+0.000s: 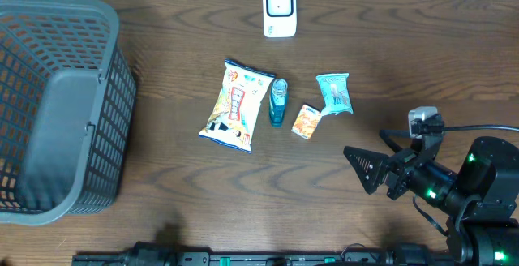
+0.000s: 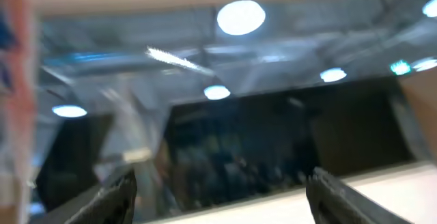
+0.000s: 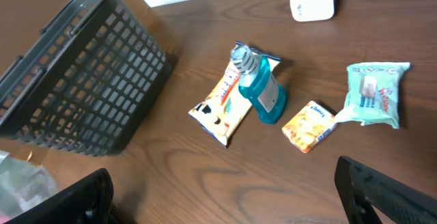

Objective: Scan the item barcode
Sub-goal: 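Move the right gripper toward the mint-green pack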

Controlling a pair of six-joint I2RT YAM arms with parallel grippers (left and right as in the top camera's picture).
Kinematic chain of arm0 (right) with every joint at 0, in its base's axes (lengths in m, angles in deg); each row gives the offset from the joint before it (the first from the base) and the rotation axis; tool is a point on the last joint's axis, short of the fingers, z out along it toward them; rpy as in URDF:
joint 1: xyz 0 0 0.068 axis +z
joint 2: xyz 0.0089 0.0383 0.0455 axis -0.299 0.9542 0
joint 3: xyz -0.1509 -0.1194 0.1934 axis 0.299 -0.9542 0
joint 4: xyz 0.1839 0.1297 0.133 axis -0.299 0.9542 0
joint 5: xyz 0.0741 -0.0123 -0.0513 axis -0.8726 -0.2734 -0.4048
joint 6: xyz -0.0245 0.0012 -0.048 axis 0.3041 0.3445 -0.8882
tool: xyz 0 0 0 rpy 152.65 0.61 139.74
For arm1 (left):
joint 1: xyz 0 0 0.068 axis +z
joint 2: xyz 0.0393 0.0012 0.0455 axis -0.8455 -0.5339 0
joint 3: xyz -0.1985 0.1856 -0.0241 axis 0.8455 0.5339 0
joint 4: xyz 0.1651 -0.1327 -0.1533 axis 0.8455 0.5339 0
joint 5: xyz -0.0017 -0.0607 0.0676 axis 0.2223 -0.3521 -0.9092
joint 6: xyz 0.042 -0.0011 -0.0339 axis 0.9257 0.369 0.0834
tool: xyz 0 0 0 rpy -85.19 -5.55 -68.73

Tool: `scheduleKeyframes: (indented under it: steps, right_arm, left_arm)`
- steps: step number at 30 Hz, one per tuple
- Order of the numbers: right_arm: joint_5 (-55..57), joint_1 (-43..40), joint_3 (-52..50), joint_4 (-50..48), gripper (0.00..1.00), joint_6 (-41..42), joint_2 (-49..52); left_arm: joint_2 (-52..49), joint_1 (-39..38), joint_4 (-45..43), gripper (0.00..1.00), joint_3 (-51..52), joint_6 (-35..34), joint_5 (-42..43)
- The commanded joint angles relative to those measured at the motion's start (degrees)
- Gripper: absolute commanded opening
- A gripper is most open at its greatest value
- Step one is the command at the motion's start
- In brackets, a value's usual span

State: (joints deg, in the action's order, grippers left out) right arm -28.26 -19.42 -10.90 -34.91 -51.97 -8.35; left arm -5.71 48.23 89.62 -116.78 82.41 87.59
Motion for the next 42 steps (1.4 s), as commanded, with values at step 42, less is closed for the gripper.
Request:
scheduleKeyframes:
  steps: [42]
  right_arm:
    - [37.2,13.1,0.2,-6.6,0.99,17.7,24.5]
  left_arm:
    - [0.3,9.2,-2.8,0.8,2.8,-16.1,-1.6]
